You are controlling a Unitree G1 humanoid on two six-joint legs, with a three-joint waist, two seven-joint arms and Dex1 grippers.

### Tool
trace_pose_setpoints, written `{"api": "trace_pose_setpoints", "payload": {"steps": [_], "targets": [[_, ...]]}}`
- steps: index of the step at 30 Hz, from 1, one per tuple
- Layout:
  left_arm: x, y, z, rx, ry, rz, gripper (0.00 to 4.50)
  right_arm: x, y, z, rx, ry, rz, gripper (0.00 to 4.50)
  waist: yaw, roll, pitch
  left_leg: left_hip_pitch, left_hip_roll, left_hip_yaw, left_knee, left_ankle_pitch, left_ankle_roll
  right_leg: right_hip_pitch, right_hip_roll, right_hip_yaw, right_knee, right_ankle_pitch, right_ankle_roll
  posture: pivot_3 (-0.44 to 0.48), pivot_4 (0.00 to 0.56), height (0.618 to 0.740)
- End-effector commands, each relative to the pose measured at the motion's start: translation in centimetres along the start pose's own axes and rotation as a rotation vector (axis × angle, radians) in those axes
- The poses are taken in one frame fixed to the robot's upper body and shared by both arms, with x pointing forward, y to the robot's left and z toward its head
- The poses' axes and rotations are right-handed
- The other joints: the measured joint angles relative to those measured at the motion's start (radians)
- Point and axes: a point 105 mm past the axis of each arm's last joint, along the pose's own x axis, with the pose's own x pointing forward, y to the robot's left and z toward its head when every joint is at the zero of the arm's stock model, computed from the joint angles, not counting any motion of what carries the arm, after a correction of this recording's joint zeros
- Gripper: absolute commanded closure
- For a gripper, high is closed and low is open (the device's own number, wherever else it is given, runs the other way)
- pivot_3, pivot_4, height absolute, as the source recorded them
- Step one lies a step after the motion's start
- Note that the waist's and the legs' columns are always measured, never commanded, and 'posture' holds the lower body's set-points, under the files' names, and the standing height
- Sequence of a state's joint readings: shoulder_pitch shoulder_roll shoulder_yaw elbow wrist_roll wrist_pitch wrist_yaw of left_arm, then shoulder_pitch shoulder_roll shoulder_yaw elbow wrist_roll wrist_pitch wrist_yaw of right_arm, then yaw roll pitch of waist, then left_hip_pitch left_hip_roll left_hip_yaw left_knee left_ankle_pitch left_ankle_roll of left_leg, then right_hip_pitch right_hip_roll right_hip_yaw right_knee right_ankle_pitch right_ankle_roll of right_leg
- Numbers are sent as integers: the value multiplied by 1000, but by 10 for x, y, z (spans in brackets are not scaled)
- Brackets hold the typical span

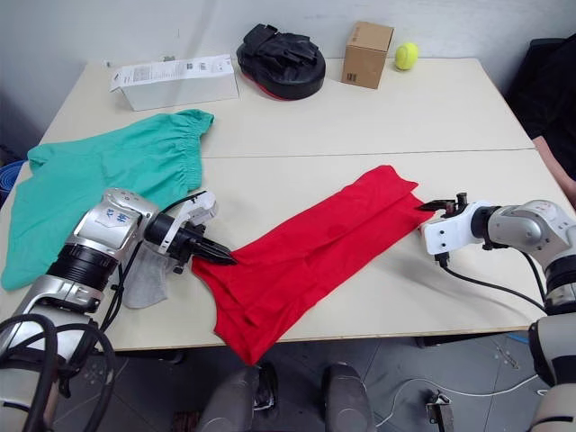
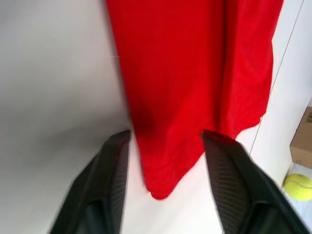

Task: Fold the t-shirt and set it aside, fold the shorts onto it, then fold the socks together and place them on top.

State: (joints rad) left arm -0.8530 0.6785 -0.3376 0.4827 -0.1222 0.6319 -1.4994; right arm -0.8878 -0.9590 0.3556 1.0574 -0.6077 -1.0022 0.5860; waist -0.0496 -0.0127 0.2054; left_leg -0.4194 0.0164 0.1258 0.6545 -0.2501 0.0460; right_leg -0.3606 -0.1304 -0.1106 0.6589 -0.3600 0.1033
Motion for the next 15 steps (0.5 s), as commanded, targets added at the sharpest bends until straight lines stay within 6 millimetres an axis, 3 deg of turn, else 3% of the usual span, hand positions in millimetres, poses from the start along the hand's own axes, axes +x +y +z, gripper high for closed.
{"api": "trace_pose_setpoints", "payload": {"steps": [1, 4, 15], "targets": [[-3, -2, 2, 17, 1, 2, 4500, 12, 6, 10, -18, -37, 38, 3486, -4, 0, 0, 0, 0, 0, 0, 0, 0, 0, 0, 0, 0, 0, 0, 0, 150, 740], [-3, -2, 3, 16, -1, 4, 4500, 14, 3, 11, -21, -42, 36, 4471, -6, 0, 0, 0, 0, 0, 0, 0, 0, 0, 0, 0, 1, 0, 0, 0, 150, 740], [5, -15, 2, -33, -59, 12, 4500, 25, -28, 7, -51, 29, -35, 4471, -5, 0, 0, 0, 0, 0, -1, 0, 0, -1, 0, 1, 2, 0, 0, 0, 150, 740]]}}
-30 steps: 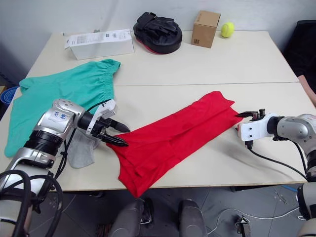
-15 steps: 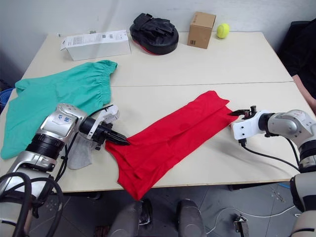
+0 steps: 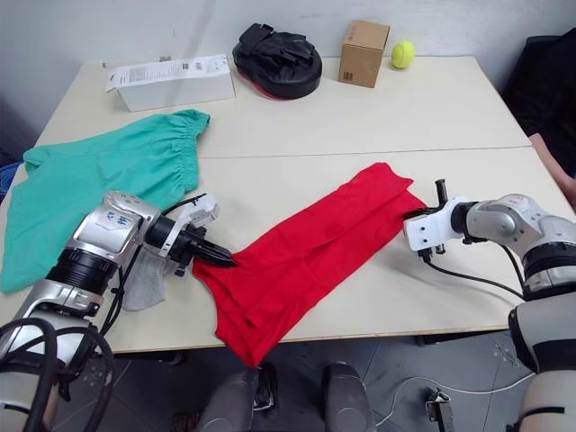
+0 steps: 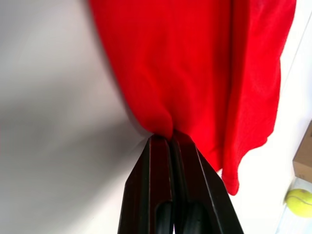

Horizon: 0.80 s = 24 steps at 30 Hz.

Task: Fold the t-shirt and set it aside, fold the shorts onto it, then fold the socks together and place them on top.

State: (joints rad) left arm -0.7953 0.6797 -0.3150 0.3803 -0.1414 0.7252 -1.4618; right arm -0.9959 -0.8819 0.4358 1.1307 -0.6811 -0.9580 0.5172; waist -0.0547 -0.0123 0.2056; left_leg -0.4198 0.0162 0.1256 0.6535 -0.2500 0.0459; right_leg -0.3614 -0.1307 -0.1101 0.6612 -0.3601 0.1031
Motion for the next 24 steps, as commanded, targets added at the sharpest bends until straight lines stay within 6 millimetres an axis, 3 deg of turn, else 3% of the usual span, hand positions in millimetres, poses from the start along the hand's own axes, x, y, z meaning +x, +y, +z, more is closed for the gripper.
{"api": "trace_pose_setpoints", "payload": {"steps": [1, 16, 24], "targets": [[2, -12, 4, 6, -44, 5, 4500, 5, -15, 0, -28, 25, -33, 4471, 0, 0, 0, 0, 0, 0, -1, 0, 0, 0, 0, 0, 0, 0, 0, 0, 150, 740], [47, -56, -4, -81, -143, 45, 4500, 35, -39, 24, -131, 4, -7, 4471, 4, 0, 0, 0, -1, -3, -1, 0, 0, 1, 0, 0, -1, 0, 0, 0, 150, 740], [54, -61, -11, -154, -173, 98, 4500, 37, -34, 23, -156, 15, 57, 4471, 4, 0, 0, 0, -1, -3, -1, 1, -1, 2, 0, 0, -1, 0, 0, 0, 150, 740]]}}
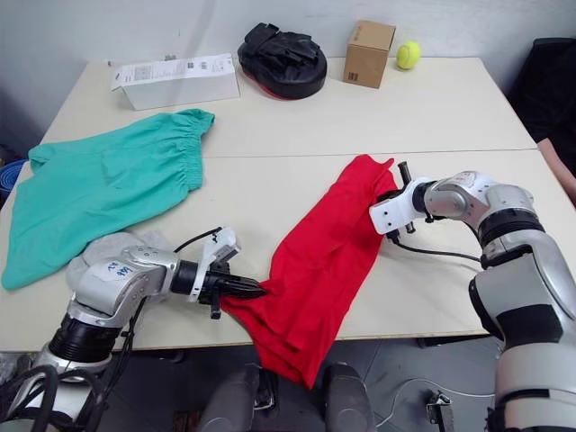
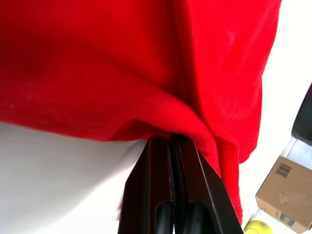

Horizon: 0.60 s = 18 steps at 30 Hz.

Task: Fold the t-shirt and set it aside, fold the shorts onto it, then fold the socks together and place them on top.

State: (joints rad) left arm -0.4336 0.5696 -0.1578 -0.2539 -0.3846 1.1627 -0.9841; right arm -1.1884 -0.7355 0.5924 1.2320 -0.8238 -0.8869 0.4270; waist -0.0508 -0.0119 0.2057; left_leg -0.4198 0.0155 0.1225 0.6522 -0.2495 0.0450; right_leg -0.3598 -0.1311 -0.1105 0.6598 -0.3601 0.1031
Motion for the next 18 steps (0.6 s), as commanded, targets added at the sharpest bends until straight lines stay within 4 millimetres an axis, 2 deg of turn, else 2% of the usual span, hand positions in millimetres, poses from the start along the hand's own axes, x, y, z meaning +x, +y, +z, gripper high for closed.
{"api": "trace_pose_setpoints", "payload": {"steps": [1, 8, 13, 16, 18], "targets": [[4, -8, -4, -11, -10, 2, 4500, 0, 1, 0, -9, 5, 23, 4471, 0, 0, 0, 0, 0, 0, 0, 0, 0, 0, 0, 0, 0, 0, 0, 0, 150, 740], [0, -6, -7, -12, -14, 24, 4500, -1, -4, -1, 6, 2, -18, 4471, 0, 0, 0, 1, 0, 0, 0, 0, 0, 1, 0, 0, -1, 0, 0, 0, 150, 740], [-11, -1, -5, -3, -11, 40, 3154, -4, 2, -3, 34, -1, -7, 4500, 0, 0, 0, 1, 0, 0, -1, 0, -1, 0, 0, 0, -1, 0, 0, 0, 150, 740], [-17, -1, -4, 5, -6, 34, 2209, -7, 4, -5, 53, -1, -13, 3836, 0, 0, 0, 1, 0, 0, -1, 1, -1, 0, 0, 0, -1, 0, 0, 0, 150, 740], [-24, 0, -3, 12, -3, 33, 1608, -10, 4, -7, 59, -1, -18, 3169, 0, 0, 0, 1, 0, -1, -1, 1, -1, 0, 0, 0, -2, 0, -1, 0, 150, 740]]}}
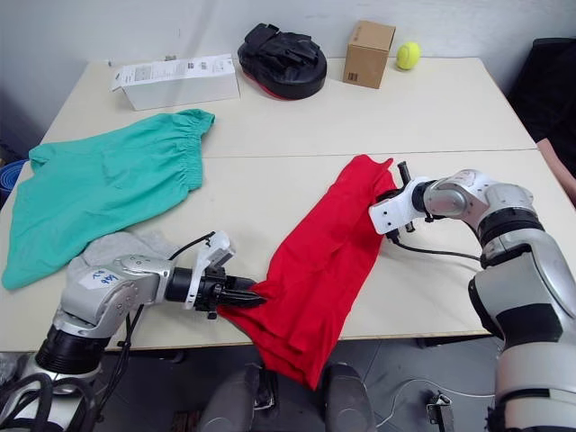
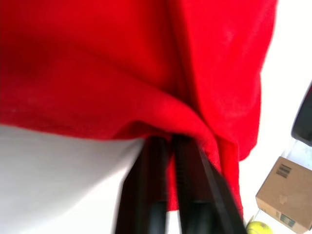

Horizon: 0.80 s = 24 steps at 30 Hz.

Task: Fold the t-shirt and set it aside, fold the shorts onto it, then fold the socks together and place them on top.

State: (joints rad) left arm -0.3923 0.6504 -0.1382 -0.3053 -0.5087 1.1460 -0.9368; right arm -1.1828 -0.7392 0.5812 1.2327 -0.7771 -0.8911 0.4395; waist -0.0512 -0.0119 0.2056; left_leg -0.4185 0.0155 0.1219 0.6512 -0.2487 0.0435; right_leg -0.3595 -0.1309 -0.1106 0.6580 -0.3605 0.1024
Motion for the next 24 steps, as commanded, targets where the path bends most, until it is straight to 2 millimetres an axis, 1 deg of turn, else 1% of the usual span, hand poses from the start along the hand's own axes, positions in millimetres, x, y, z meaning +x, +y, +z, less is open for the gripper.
{"api": "trace_pose_setpoints", "payload": {"steps": [1, 5, 9, 11, 13, 15, 17, 19, 20, 21, 22, 23, 24], "targets": [[-16, 6, 1, 9, 10, 34, 1275, -10, 7, -9, 25, 13, 7, 2819, 1, 0, 0, 0, 0, 0, 0, 0, 0, 0, 0, 0, 0, 0, 0, 0, 150, 740], [-33, 4, 5, 30, 5, 16, 22, -25, 6, -18, 39, 25, -14, 1447, 7, 0, 0, 0, 0, 0, 0, 0, 0, 0, 0, 0, 0, 0, -1, 0, 150, 740], [-54, 0, 12, 92, 3, -9, 0, -44, 9, -23, 43, 9, -17, 93, 18, 0, 0, 0, 0, 0, 0, 0, 0, 0, 0, 0, -1, -1, -1, 0, 150, 740], [-65, 1, 20, 169, -14, -5, 0, -56, 12, -24, 44, -14, -20, 39, 22, 0, 0, 0, 0, 0, 0, 0, 0, 0, 0, 0, -2, -1, -1, 0, 150, 740], [-75, 2, 31, 251, -44, 3, 0, -67, 13, -19, 48, -63, -33, 39, 24, 0, 0, -1, -1, -1, 0, 0, 0, 0, 0, 0, -3, -1, -1, 0, 150, 740], [-82, 2, 44, 322, -72, 0, 0, -79, 20, -5, 44, -158, -44, 39, 24, 0, 0, -1, -1, -1, 0, 0, 0, 0, 0, -1, -3, -1, -1, 0, 150, 740], [-85, 1, 54, 367, -86, -22, 0, -89, 24, 12, 71, -251, -61, 39, 23, 0, 1, -1, -1, -1, 0, 0, 0, 0, 0, -2, -3, -1, -1, 0, 150, 740], [-87, 0, 66, 441, -100, -37, 0, -101, 34, 38, 126, -368, -61, 39, 25, 1, 1, -2, 0, -1, 0, 0, 0, 0, 0, -2, -3, -1, -1, 0, 150, 740], [-87, 0, 70, 464, -103, -40, 0, -105, 37, 48, 144, -407, -52, 39, 25, 1, 1, -1, 0, -2, 0, 0, 0, 0, -1, -2, -2, -1, -1, 0, 150, 740], [-86, 1, 74, 497, -102, -38, 0, -110, 45, 61, 159, -454, -28, 39, 26, 1, 1, -1, 0, -2, 0, 0, 0, 0, -1, -3, -2, -1, -1, 0, 150, 740], [-86, 2, 76, 516, -99, -37, 0, -113, 50, 69, 170, -480, -9, 39, 27, 1, 1, -2, 0, -2, 0, 0, 0, 0, -1, -3, -2, -1, -1, 0, 150, 740], [-84, 3, 78, 536, -92, -32, 0, -115, 55, 78, 181, -505, 7, 39, 25, 1, 1, -1, 0, -2, 0, 0, 0, 0, -1, -4, -2, -1, -1, 0, 150, 740], [-81, 3, 80, 559, -83, -34, 0, -116, 64, 90, 206, -539, 25, 39, 26, 1, 1, -1, 0, -2, 0, 0, 0, 0, -1, -3, -2, -1, -1, 0, 150, 740]]}}
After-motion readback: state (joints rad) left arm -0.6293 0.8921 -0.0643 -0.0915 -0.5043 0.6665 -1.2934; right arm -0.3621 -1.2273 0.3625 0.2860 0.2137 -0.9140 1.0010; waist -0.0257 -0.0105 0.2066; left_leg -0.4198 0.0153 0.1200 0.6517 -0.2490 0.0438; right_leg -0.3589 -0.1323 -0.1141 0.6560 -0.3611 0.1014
